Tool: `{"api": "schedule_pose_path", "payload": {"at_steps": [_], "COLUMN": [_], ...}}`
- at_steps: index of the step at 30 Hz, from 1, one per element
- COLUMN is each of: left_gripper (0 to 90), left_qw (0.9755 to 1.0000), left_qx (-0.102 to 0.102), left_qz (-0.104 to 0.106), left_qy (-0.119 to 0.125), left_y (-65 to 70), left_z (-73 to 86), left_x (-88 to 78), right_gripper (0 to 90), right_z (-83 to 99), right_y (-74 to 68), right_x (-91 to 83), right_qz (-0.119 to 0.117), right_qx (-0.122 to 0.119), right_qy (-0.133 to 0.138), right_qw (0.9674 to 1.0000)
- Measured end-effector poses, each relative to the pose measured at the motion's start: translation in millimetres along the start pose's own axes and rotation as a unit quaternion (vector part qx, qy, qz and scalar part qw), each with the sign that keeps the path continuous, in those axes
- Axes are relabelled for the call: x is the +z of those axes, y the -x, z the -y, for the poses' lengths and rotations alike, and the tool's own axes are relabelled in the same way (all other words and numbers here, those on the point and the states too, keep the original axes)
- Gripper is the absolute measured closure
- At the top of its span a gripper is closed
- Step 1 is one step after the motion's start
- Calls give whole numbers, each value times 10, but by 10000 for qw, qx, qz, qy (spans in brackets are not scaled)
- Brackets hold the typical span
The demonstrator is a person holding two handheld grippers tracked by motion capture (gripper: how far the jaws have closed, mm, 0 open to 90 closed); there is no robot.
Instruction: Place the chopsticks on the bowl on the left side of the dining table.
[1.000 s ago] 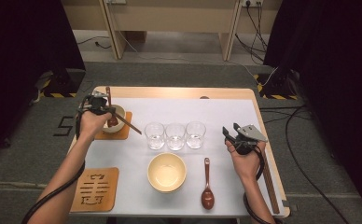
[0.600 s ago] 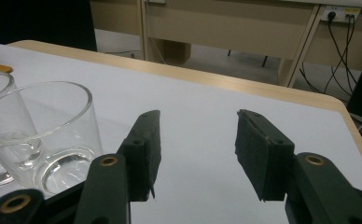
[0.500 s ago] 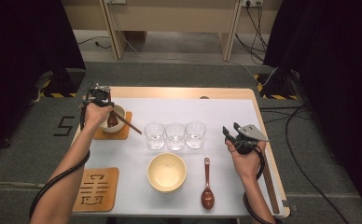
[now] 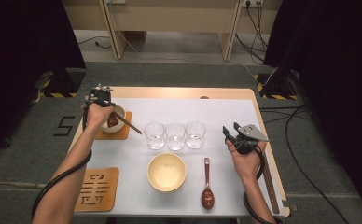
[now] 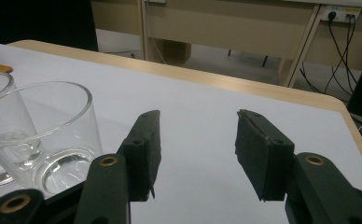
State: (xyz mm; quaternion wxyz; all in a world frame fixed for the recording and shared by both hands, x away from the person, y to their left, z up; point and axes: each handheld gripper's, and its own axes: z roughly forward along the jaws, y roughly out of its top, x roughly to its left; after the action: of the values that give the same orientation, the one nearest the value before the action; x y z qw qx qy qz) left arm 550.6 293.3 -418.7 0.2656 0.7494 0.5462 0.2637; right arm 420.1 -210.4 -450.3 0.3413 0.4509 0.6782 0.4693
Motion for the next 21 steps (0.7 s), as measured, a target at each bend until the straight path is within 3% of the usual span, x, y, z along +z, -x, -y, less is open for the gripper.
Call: {"api": "schedule_pose_path", "payload": {"at_steps": [21], "left_gripper": [889], "left_qw": [9998], "left_qx": [53], "left_qz": [-125], "left_qy": [-164], "left_y": [-34], "left_z": [10], "left_x": [5], "right_gripper": [507], "right_z": [-1], "right_y": [4], "right_x": [1], "right_qz": [0], "right_qx": [-14], "right_qy": [-9], "right_qw": [10000]}}
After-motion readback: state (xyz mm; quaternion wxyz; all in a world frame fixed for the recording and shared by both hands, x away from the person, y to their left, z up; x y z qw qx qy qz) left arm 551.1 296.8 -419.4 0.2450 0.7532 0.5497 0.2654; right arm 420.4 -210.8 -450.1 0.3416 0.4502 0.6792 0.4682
